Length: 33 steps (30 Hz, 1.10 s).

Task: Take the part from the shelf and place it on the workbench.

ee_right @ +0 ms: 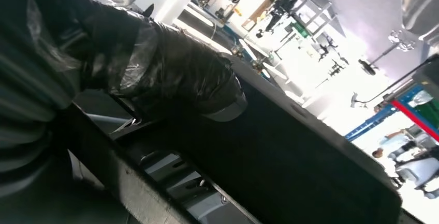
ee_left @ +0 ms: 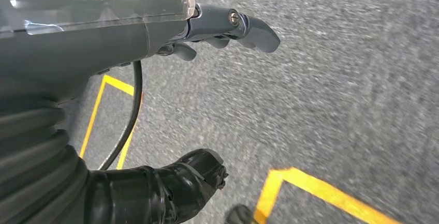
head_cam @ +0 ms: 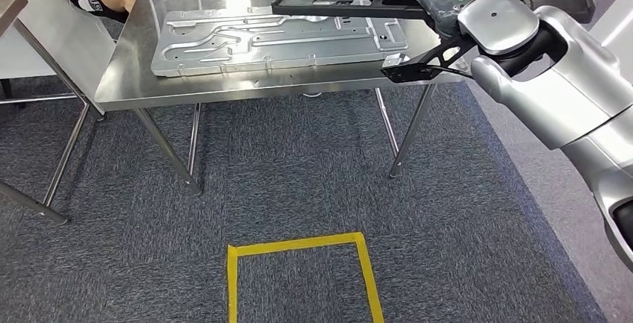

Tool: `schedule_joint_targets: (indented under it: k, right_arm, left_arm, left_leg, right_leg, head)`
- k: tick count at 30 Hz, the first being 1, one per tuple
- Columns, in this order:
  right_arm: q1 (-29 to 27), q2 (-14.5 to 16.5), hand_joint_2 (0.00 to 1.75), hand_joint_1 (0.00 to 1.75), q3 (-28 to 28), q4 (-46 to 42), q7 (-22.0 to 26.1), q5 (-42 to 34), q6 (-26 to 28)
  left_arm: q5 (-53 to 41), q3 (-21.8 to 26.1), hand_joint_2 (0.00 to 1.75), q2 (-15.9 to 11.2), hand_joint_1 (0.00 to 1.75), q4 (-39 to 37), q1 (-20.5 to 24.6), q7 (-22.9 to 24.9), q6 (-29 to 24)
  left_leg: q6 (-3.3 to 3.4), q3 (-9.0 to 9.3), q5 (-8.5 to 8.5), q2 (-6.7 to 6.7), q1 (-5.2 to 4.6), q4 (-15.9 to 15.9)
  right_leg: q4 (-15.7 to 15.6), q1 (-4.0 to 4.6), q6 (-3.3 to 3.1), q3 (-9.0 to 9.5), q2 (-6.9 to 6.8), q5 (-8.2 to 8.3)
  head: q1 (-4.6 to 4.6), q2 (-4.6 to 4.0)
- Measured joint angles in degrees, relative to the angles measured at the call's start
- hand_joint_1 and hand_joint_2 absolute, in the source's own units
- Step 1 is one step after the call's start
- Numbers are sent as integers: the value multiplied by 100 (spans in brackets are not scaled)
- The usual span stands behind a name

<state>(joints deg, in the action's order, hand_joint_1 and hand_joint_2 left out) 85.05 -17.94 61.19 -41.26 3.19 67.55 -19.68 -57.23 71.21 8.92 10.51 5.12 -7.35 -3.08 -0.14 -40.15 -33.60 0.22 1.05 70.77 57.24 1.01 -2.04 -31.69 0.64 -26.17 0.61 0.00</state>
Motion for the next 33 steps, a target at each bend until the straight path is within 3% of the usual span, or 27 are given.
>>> schedule_joint_targets:
  k: [3,4,5,7,9,12,13,14,15,17,19,23,25,27,28,29,30,32,33]
  right_arm:
    - [-12,16,175,175,5,16,-3,-1,0]
    - [-18,18,175,175,11,23,-3,-4,-1]
    - [-21,17,175,175,18,31,-3,-8,-1]
    - [-14,10,175,175,27,37,-4,-14,-1]
    - [15,-7,175,175,27,45,-5,-14,1]
    - [15,-24,175,175,33,61,-1,-14,1]
    - [2,-28,175,175,37,68,2,-15,0]
    - [-7,-33,175,175,39,75,5,-15,-2]
    - [-8,-35,175,175,40,81,7,-16,-2]
    - [-3,-40,175,175,40,91,9,-17,-1]
    - [7,-42,175,175,48,106,13,-27,9]
    - [-35,-8,175,175,62,127,-33,-61,46]
    - [-53,44,175,175,63,140,-94,-69,70]
    - [-100,104,175,175,64,152,-130,-71,102]
    - [-148,141,175,175,65,158,-151,-77,128]
    - [-208,189,175,175,66,170,-197,-91,173]
    - [-276,253,175,175,63,190,-264,-111,243]
    - [-417,427,175,175,29,267,-411,-155,438]
    - [-482,529,175,175,-4,319,-461,-166,539]
  left_arm:
    - [-1,1,175,-16,0,0,-21,-13,5]
    - [-2,2,175,-23,0,0,-24,-19,7]
    - [-2,2,175,-30,0,0,-21,-26,7]
    - [-5,2,175,-30,0,0,-9,-40,6]
    - [-10,3,175,-27,0,0,-1,-45,7]
    - [-19,4,175,-26,0,0,10,-20,7]
    - [-24,4,175,-26,0,0,12,-11,7]
    - [-29,4,175,-26,0,0,14,-9,8]
    - [-36,4,175,-24,0,0,12,-8,9]
    - [-45,5,175,-20,0,0,8,-7,11]
    - [-50,7,175,-17,0,0,16,-3,14]
    - [-54,7,175,-16,0,0,26,2,23]
    - [-54,7,175,-17,0,0,27,1,26]
    - [-57,7,175,-20,0,0,27,2,26]
    - [-70,7,175,-22,0,0,26,9,25]
    - [-88,7,175,-23,0,0,22,24,21]
    - [-113,7,175,-23,0,0,18,44,16]
    - [-156,7,175,-25,0,0,6,81,7]
    - [-171,7,175,-24,0,0,8,82,7]
  left_leg:
    - [115,174,938,-30,-78,-1011]
    - [147,211,1122,-42,-108,-1178]
    - [179,234,1169,-50,-125,-1251]
    - [246,342,1158,-40,-118,-1324]
    - [298,469,1139,-24,-84,-1394]
    - [294,607,1034,-21,-43,-1416]
    - [275,658,984,-24,-28,-1415]
    - [252,718,930,-28,-12,-1411]
    - [225,789,872,-32,7,-1407]
    - [158,932,752,-38,38,-1392]
    - [72,992,654,-47,49,-1377]
    - [-78,1009,565,-45,58,-1234]
    - [-98,756,417,-41,72,-758]
    - [-111,273,149,-41,62,-11]
    - [-111,66,59,-41,56,230]
    - [-101,-57,70,-42,50,286]
    - [-82,-75,218,-41,44,129]
    - [-18,89,781,-39,25,-594]
    - [12,177,961,-35,6,-930]
  right_leg:
    - [12,17,36,216,31,-199]
    - [15,10,67,251,51,-247]
    - [46,8,104,284,70,-263]
    - [109,-2,169,296,75,-281]
    - [421,-18,239,144,43,-368]
    - [1364,-114,376,-508,8,-715]
    - [1538,-151,411,-692,0,-784]
    - [1528,-184,435,-794,-9,-747]
    - [1325,-213,455,-802,-22,-571]
    - [573,-243,476,-639,-58,34]
    - [90,-217,434,-519,-86,337]
    - [16,-188,238,-408,-73,344]
    - [-6,-186,155,-331,-67,312]
    - [-6,-157,100,-291,-43,258]
    - [-6,-139,84,-260,-29,226]
    - [-4,-120,76,-217,-15,188]
    - [-2,-103,73,-162,-4,145]
    - [7,-76,79,-41,17,49]
    - [19,-64,92,-6,31,8]
  head:
    - [-2,0]
    - [-2,0]
    - [-2,0]
    - [-1,0]
    - [-8,0]
    - [-13,0]
    - [-13,0]
    - [-14,0]
    - [-14,0]
    - [-15,0]
    - [-15,0]
    - [-10,0]
    - [-9,0]
    - [-6,0]
    - [-5,0]
    - [-5,0]
    - [-5,0]
    - [-7,0]
    - [-7,0]
